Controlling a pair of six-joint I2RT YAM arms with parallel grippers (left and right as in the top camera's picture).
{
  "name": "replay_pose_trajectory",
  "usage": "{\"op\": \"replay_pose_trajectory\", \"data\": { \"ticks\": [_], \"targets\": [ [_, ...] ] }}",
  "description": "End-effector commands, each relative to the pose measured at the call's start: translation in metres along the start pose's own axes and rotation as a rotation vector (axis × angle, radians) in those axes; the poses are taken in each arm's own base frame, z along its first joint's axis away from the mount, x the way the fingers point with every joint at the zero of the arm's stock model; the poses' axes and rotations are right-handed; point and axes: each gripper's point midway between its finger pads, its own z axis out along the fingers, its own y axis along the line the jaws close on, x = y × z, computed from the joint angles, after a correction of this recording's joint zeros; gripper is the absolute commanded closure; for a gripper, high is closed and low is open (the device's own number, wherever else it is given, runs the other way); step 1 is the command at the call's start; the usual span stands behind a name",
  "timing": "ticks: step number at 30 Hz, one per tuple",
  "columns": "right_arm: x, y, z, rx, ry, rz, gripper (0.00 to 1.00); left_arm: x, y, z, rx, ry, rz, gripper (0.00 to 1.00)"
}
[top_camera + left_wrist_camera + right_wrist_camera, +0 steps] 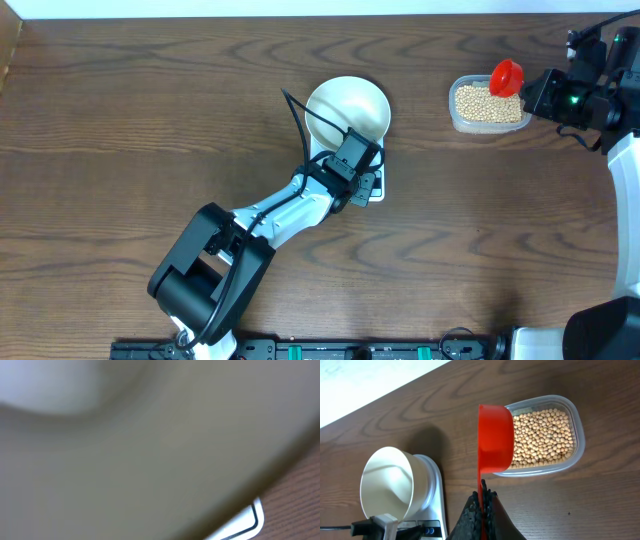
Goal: Scoop item into bowl and weigh 50g on scale
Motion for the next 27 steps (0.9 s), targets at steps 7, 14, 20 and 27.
{"op": "replay_pose_trajectory", "data": {
  "ticks": [7, 14, 20, 27],
  "targets": [
    [-0.005, 0.001, -0.004, 0.001, -0.012, -0.021, 0.99, 0.05, 0.039, 0.025, -0.149, 0.15, -0.016, 0.93],
    [-0.005, 0.001, -0.004, 0.002, -0.013, -0.021, 0.99, 0.052, 0.035, 0.025, -0.136, 0.157, -0.039, 0.93],
    [-0.005, 0.001, -0.004, 0.002, -0.013, -0.021, 0.99, 0.056, 0.023, 0.025, -0.124, 0.16, -0.012, 0.93],
    [-0.005, 0.001, -0.004, 0.002, -0.013, -0.021, 0.99, 0.072, 0.028, 0.027, -0.15, 0.182, -0.031, 0.93]
  ]
}}
